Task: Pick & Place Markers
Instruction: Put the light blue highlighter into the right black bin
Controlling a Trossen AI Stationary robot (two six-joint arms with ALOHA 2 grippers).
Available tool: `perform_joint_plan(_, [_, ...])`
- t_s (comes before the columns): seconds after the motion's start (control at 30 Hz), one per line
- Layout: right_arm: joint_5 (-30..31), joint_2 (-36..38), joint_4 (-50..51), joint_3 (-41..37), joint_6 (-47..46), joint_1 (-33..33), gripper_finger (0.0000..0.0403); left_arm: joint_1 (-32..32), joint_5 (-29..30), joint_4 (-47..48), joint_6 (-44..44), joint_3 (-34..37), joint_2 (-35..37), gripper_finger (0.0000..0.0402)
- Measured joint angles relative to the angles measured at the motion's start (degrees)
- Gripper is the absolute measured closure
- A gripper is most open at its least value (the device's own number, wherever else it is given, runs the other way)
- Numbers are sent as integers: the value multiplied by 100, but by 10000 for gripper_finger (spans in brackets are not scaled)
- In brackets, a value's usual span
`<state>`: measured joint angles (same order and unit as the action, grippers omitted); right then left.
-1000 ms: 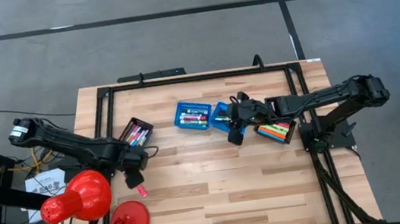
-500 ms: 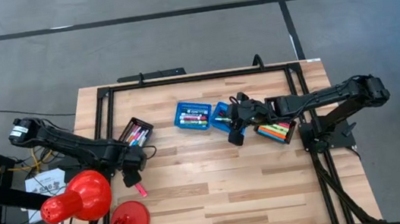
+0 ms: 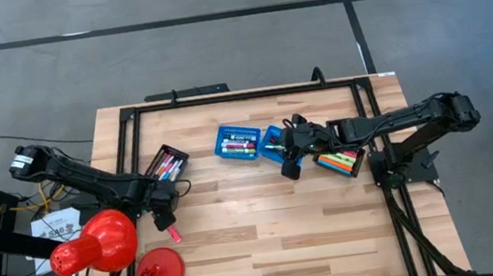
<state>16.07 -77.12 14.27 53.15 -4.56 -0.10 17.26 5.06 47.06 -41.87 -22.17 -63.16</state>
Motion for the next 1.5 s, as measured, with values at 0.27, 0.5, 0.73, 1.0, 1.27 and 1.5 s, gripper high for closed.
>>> perform_joint_plan(0.27, [2,0,-16,0,0,0,305,2,57,-115,-70,-201,-29,342])
perform_joint_plan(0.5, [12,0,-38,0,2,0,305,187,1981,-1090,959,-987,-39,342])
perform_joint_plan(0.73, [-20,-3,-239,0,180,4,305,157,3501,-3904,3186,-1188,-27,339])
perform_joint_plan(1.0, [-1638,-1055,-2290,7,1131,9,305,-22,2705,-6814,5459,-1189,-26,332])
perform_joint_plan(1.27, [-1908,-2568,-4472,250,1363,5,305,-168,2338,-7031,5536,-1109,-26,328])
perform_joint_plan(1.5, [-1910,-2830,-4645,712,1388,-4,305,-220,2337,-7069,5511,-979,-37,327])
